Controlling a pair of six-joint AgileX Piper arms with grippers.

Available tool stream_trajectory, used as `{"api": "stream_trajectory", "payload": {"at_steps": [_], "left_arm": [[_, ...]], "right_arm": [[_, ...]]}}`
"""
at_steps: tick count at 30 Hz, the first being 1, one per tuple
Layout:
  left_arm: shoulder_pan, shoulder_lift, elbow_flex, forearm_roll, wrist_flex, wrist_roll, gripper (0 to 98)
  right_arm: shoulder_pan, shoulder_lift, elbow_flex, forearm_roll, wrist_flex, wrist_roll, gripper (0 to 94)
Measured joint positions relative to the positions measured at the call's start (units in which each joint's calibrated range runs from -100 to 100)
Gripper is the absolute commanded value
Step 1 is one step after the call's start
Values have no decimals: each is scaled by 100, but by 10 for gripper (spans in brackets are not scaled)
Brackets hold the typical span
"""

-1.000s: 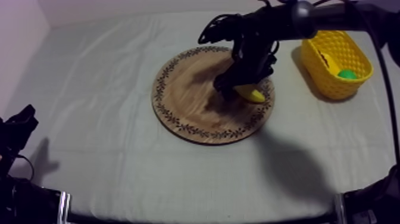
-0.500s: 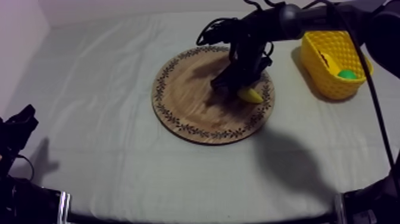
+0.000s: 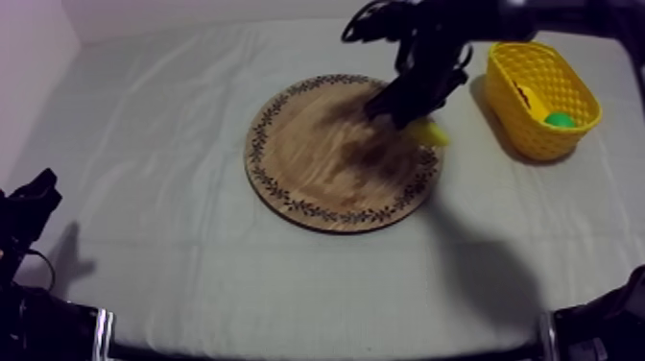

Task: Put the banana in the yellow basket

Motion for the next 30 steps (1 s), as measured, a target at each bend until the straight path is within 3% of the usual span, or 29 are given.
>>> {"api": "stream_trajectory", "payload": {"at_steps": [7,18,30], "left_arm": [[0,0,0,0,0,0,1],[0,0,0,0,0,0,1],[0,0,0,0,0,0,1]], "right_arm": [[572,-1269,26,-125,459,496,100],[1671,-2080,58,-201,502,1192,108],[2311,-1887,380,-259,34,1413,123]]}}
